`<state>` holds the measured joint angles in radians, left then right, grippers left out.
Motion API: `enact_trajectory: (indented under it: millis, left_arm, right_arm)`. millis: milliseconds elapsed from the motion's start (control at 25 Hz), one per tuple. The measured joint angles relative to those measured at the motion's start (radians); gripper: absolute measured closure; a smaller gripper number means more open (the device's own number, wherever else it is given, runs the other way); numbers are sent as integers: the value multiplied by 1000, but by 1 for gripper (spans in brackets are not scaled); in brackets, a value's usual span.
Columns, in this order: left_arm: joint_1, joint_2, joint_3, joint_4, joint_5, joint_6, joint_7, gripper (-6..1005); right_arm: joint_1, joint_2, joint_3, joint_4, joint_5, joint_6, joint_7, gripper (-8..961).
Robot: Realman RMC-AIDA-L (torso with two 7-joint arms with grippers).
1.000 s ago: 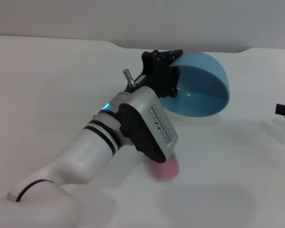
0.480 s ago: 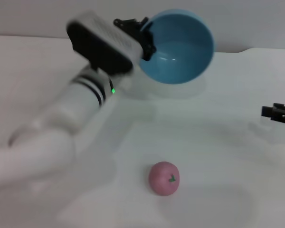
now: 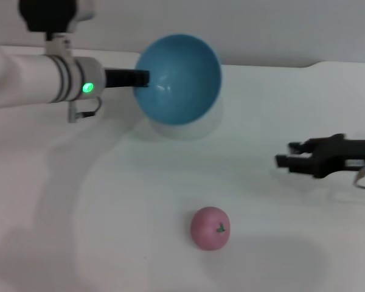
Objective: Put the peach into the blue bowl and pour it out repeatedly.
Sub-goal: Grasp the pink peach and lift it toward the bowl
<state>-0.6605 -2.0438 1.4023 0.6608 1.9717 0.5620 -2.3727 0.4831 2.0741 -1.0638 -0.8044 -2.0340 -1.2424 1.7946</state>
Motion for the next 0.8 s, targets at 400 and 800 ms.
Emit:
enact_trajectory:
  millis: [400,800]
  left_arm:
    - [77,94,-251,28,201,331,-159,999]
    - [133,89,-335,121,314,459,-197,1000]
  right_arm:
    - [184,7,-397,90,99,35,6,466]
    - [247,12,-731,90,140,178,128,299]
